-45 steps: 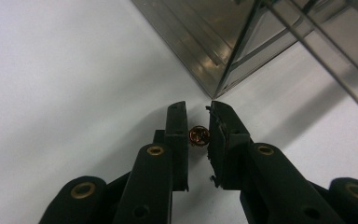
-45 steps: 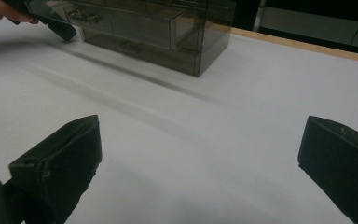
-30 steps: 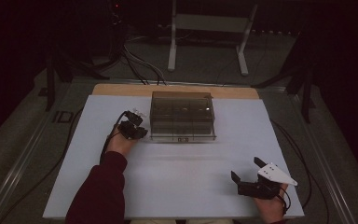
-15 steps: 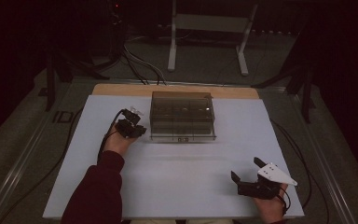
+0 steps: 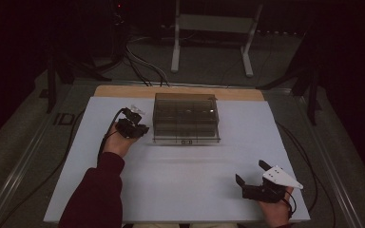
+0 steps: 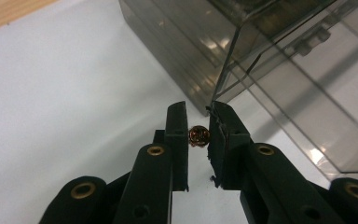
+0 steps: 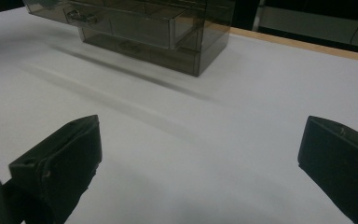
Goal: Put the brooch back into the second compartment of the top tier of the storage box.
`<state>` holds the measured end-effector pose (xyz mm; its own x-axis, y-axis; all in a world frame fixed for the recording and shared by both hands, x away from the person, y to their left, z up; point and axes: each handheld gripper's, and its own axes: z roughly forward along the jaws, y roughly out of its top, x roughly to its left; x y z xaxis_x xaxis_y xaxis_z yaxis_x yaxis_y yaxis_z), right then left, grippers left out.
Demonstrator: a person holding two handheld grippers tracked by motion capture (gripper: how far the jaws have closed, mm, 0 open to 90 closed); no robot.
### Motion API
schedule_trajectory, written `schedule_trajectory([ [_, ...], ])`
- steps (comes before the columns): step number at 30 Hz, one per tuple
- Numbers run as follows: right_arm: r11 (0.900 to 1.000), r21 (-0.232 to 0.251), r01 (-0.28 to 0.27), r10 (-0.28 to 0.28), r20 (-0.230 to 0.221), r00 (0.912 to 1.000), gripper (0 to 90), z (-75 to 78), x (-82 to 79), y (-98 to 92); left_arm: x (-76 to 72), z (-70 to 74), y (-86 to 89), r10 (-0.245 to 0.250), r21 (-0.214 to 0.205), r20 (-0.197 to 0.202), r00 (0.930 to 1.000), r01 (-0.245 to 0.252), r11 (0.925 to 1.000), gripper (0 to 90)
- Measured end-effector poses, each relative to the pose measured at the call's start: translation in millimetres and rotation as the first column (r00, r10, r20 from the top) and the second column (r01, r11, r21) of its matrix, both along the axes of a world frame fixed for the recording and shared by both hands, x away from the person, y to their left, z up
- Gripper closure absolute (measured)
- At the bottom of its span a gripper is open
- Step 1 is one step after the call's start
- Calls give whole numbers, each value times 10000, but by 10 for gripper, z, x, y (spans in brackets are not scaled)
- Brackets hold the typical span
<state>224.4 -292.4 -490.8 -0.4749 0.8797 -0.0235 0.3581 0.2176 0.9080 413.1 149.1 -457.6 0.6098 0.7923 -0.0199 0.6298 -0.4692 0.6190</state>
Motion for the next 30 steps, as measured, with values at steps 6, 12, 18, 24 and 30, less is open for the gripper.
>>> schedule_trajectory([
  [6,10000,-24,-22,22,-6,10000,0,-3,1,3,-18,85,-3,-74,-13,118,9999,74,10000,794],
  [12,10000,-44,-33,33,-16,10000,0,-5,2,6,-33,161,-20,-229,26,204,9995,229,9997,794],
  [18,10000,-43,-42,42,-30,10000,0,-9,4,8,-43,230,-39,-377,2,261,9989,378,9993,794],
  [24,10000,-38,-32,31,-43,10000,0,-10,5,9,-50,296,-73,-541,-111,327,9980,545,9985,794],
  [30,10000,-52,-35,35,-38,10000,0,-10,6,8,-59,367,-111,-724,-103,421,9965,729,9973,794],
])
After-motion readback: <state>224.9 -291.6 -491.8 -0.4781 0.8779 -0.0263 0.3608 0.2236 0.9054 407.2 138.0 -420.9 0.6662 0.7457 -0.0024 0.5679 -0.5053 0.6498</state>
